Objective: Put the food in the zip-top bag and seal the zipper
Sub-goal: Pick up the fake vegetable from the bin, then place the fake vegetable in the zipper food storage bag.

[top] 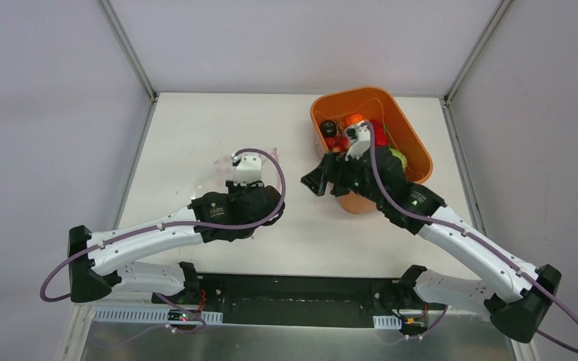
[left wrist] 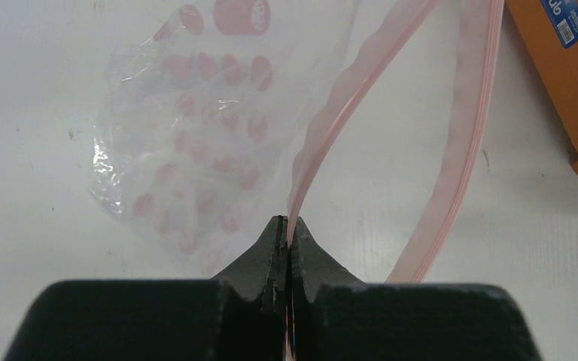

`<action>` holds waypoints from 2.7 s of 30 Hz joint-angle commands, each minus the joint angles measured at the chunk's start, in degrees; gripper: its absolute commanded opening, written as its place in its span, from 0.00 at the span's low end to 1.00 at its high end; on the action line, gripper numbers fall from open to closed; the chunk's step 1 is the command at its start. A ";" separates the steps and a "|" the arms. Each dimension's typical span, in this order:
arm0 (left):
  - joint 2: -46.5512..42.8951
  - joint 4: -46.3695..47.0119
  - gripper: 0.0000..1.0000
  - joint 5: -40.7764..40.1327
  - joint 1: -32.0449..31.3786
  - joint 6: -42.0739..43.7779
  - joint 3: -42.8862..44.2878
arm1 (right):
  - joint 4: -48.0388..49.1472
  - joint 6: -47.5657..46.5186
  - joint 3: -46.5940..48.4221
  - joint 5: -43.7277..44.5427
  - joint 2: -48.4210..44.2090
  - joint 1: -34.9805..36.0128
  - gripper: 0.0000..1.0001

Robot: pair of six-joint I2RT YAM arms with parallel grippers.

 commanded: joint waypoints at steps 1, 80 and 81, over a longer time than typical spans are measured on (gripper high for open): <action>1.02 2.28 0.00 2.96 1.33 1.30 0.32 | -3.45 -4.69 3.50 19.59 1.73 -7.34 0.83; 0.62 13.02 0.00 14.90 5.34 6.80 -0.70 | 20.64 19.50 -3.33 -38.00 0.11 -31.05 0.22; 0.69 13.31 0.00 15.23 5.39 6.74 -0.70 | 21.54 20.89 -3.65 -38.04 0.17 -30.65 0.22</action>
